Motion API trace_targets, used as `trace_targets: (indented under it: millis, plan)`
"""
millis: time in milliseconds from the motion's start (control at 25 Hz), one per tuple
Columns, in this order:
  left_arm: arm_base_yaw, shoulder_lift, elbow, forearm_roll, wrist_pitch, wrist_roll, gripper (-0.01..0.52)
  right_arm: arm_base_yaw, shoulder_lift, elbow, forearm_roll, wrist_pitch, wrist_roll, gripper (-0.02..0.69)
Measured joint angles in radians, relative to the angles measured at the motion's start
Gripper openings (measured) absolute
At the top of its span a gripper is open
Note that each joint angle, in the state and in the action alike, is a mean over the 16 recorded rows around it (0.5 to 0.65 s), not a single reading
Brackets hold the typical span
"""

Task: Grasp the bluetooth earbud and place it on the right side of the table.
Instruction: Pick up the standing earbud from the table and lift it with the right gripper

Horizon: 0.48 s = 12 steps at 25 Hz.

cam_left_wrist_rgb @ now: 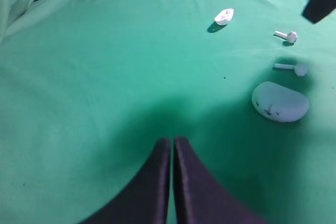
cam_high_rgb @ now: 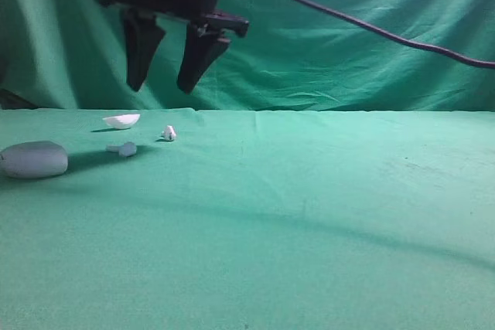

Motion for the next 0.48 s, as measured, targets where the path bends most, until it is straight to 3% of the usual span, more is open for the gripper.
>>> trace_targets:
  millis: [480]
  plan:
    - [0.0, 0.0, 0.0, 0.0, 0.0, 0.0, 0.0, 0.012, 0.194, -0.209, -0.035, 0.008, 0.13, 0.422]
